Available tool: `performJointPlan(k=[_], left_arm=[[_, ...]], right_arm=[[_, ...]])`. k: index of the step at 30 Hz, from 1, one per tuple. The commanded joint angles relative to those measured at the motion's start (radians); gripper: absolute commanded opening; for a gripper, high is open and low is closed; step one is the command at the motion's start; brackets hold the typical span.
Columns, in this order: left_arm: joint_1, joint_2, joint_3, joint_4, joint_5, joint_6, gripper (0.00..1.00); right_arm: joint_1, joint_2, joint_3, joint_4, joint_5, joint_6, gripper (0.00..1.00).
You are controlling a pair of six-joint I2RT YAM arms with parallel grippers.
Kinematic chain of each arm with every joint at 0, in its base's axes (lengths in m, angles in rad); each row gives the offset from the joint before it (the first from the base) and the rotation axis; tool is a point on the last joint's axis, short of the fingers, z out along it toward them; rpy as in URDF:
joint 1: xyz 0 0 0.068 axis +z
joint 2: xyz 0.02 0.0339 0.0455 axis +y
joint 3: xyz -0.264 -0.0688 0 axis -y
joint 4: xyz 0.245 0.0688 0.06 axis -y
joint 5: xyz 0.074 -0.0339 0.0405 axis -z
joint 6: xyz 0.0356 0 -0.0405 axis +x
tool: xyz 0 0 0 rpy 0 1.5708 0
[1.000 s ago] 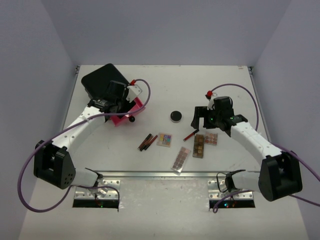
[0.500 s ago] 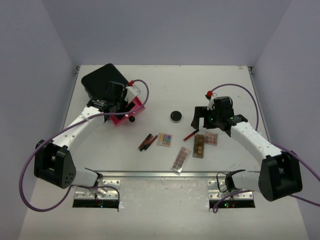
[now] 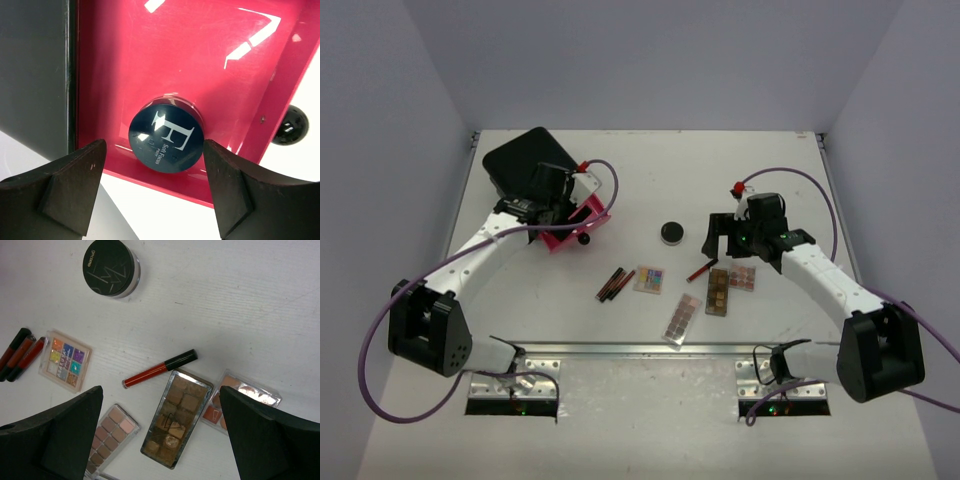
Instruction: Organize the makeup
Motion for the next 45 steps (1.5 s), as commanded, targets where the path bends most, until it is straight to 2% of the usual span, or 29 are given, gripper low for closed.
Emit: performJointPlan(k=[1, 5, 9, 14, 17, 19, 23, 28, 32, 36, 42, 45], left_arm=[[0.012, 0.009, 0.109, -0.001, 0.059, -0.02, 0.76], [0.012, 0.023, 0.233, -0.032, 0.134, -0.061, 0.76], [0.011, 0.028, 0.349, -0.025, 0.173, -0.109, 0.81], [0.012, 0.032, 0.398, 0.035, 0.128, -0.12, 0.85], [0.015, 0.033, 0.394, 0.102, 0.032, -0.09, 0.9], [0.041, 0.062, 0.409, 0.126, -0.01, -0.081, 0.91], [0.143, 0.16, 0.49, 0.063, 0.075, -0.15, 0.91], [0.205, 0.209, 0.441, 0.136, 0.073, -0.163, 0.91], [0.274, 0.233, 0.426, 0.162, 0.116, -0.189, 0.91], [0.346, 0.254, 0.421, 0.178, 0.151, -0.213, 0.91], [0.371, 0.248, 0.355, 0.226, 0.155, -0.202, 0.92], [0.401, 0.271, 0.357, 0.246, 0.164, -0.209, 0.92]], right_arm=[[0.005, 0.016, 0.057, 0.026, -0.035, 0.008, 0.99], [0.044, 0.101, 0.14, 0.011, -0.024, 0.015, 0.99], [0.165, 0.26, 0.281, -0.031, 0.043, -0.018, 0.99], [0.219, 0.45, 0.45, -0.112, 0.101, -0.026, 0.99], [0.234, 0.569, 0.556, -0.16, 0.154, -0.025, 0.99], [0.252, 0.628, 0.605, -0.178, 0.175, -0.025, 0.99], [0.269, 0.717, 0.696, -0.202, 0.206, -0.031, 0.99], [0.271, 0.788, 0.744, -0.254, 0.329, -0.039, 0.99], [0.273, 0.794, 0.719, -0.214, 0.278, -0.041, 0.99], [0.274, 0.817, 0.716, -0.191, 0.179, -0.05, 0.88], [0.28, 0.834, 0.709, -0.187, 0.248, -0.039, 0.79], [0.28, 0.834, 0.703, -0.178, 0.249, -0.042, 0.7]])
